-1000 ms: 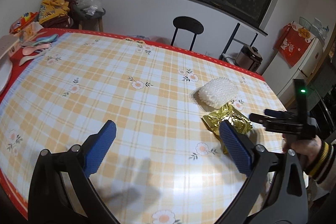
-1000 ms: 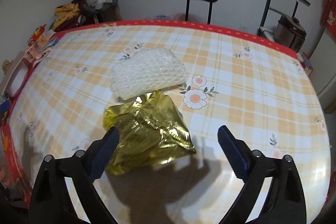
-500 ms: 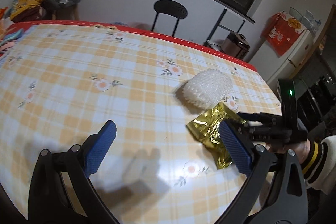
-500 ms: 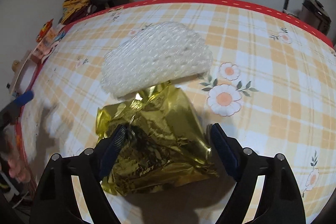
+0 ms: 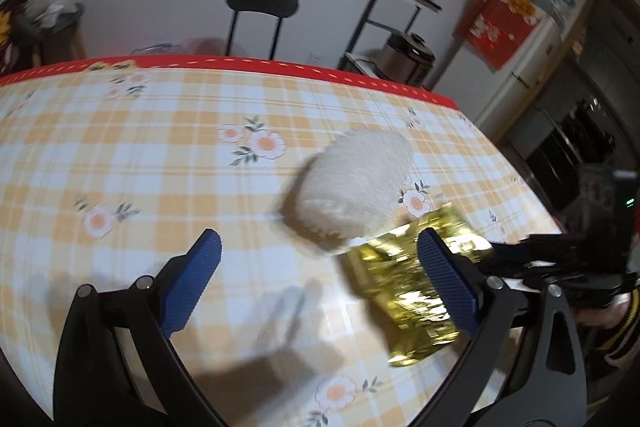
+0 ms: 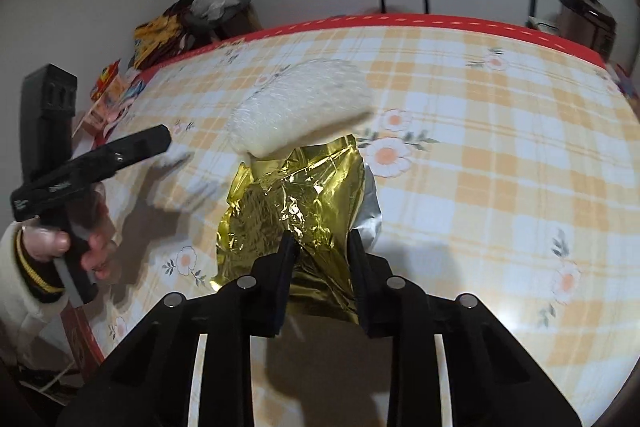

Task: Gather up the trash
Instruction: 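Grasp the gold foil with the right tool, then grasp the white foam net with the left tool while the right tool lifts the foil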

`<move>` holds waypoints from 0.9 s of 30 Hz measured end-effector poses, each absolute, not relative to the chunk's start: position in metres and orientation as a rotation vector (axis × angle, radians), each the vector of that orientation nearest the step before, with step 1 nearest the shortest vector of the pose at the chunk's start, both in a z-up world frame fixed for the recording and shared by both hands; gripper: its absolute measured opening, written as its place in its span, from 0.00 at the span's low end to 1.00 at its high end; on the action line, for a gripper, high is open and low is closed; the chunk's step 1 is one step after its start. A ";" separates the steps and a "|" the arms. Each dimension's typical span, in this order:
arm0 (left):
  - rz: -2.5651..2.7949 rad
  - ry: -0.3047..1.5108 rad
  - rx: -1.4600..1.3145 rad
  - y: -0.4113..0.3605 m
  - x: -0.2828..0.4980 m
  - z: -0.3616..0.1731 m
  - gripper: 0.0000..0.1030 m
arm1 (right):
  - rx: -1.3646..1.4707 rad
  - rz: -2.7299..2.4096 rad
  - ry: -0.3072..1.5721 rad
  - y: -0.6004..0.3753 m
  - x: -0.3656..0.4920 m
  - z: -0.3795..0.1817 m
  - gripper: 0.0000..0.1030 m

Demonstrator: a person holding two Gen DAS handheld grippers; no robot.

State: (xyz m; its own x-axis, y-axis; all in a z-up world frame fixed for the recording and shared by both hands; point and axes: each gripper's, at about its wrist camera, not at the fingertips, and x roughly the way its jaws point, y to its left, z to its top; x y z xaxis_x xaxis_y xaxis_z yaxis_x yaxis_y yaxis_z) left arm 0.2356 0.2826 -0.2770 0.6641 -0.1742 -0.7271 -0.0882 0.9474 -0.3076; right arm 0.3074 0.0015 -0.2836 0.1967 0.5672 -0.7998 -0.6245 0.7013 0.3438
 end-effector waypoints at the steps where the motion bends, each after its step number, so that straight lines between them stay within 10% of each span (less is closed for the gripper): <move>1: -0.060 0.852 -0.320 0.280 0.240 -0.279 0.94 | -0.049 0.817 1.087 -0.006 0.308 -0.281 0.25; 3: -0.086 0.860 -0.289 0.273 0.252 -0.282 0.94 | -0.016 0.764 1.081 -0.026 0.309 -0.276 0.08; 15: -0.176 0.951 -0.148 0.236 0.314 -0.316 0.93 | 0.070 0.656 1.054 -0.077 0.298 -0.269 0.07; 22: -0.173 0.964 -0.186 0.234 0.305 -0.321 0.42 | 0.091 0.634 1.009 -0.083 0.292 -0.254 0.06; 27: -0.152 0.918 -0.216 0.239 0.287 -0.300 0.35 | 0.093 0.624 0.965 -0.086 0.289 -0.238 0.05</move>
